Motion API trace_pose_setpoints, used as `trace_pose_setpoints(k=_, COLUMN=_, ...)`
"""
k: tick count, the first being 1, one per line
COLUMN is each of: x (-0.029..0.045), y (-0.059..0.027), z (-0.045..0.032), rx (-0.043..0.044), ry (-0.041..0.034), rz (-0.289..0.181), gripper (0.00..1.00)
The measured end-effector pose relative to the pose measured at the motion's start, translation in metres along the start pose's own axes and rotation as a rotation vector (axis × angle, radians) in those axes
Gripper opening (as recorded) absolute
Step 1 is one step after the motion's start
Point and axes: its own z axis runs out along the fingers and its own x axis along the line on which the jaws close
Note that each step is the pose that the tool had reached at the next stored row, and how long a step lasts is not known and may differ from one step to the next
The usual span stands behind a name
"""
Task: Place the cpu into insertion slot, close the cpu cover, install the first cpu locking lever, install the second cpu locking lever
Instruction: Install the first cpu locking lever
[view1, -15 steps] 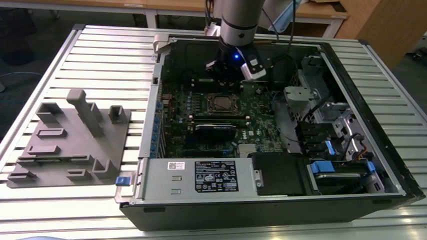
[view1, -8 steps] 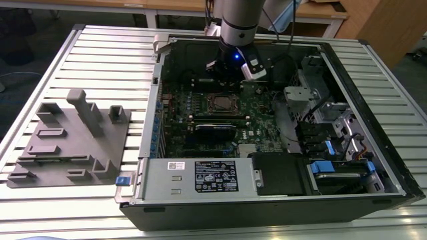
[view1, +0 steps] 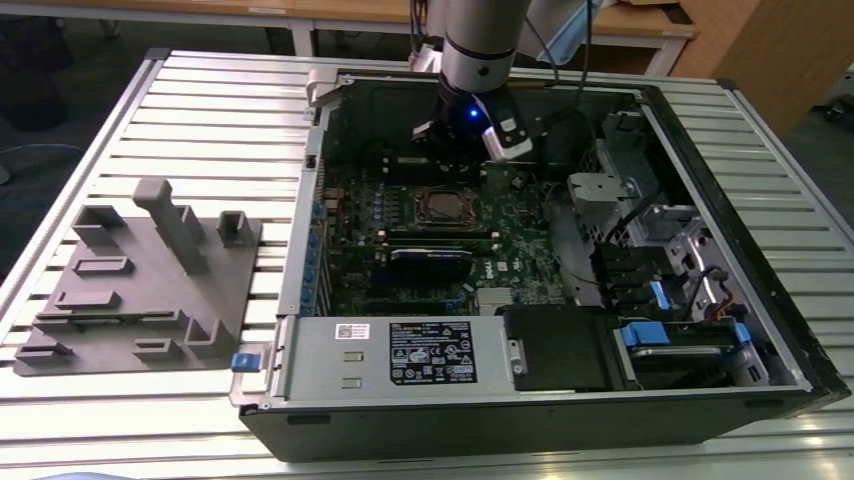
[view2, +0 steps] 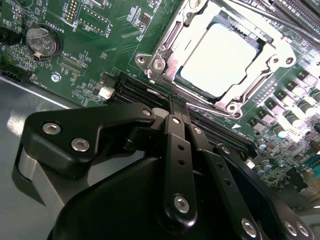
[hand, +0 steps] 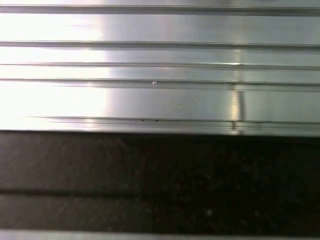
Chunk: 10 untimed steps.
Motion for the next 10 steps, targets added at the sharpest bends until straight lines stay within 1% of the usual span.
trace_pose_setpoints(k=10, x=0.0, y=0.0, z=0.0003, rx=-0.0003, ry=-0.0045, rz=0.049, gripper=0.11)
